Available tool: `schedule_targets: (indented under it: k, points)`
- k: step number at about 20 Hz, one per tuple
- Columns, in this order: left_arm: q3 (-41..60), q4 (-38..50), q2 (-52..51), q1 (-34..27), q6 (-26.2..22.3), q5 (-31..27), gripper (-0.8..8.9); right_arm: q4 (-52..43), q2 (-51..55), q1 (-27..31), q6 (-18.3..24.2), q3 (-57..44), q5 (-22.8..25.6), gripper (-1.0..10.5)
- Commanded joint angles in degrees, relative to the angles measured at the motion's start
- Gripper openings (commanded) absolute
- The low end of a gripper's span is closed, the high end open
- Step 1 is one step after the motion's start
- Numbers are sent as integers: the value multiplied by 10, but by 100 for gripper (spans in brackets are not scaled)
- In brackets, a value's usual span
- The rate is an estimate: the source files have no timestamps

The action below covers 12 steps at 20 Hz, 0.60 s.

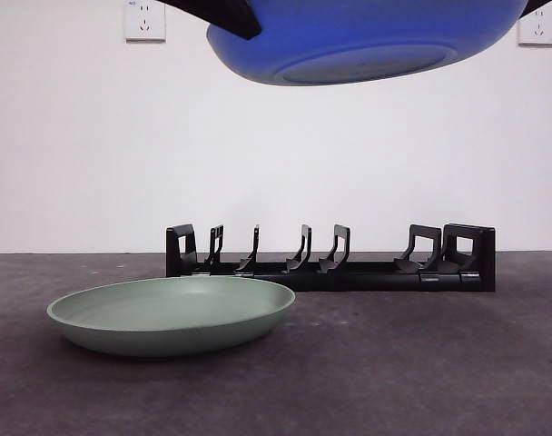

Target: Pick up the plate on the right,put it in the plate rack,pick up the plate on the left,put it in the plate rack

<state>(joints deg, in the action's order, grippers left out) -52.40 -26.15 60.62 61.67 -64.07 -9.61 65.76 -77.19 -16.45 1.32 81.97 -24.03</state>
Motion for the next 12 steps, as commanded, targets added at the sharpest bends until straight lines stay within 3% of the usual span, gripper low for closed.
schedule_targets:
  k: [1,5,6,9,12]
  points:
    - [1,-3,-2,2,25,-9,-8,-4,-2,-1,0,2,-2,-12]
    - [1,-16,-2,4,41,-9,-8,-18,-2,-1,-2,2,-2,12]
    - [1,-18,-2,6,41,-9,-8,-20,-2,-1,-2,2,-2,53]
    - [1,-18,-2,10,55,-8,-8,-29,-2,-1,-3,4,-2,327]
    - [1,-18,-2,10,83,-3,-8,-30,-2,0,-3,29,6,412]
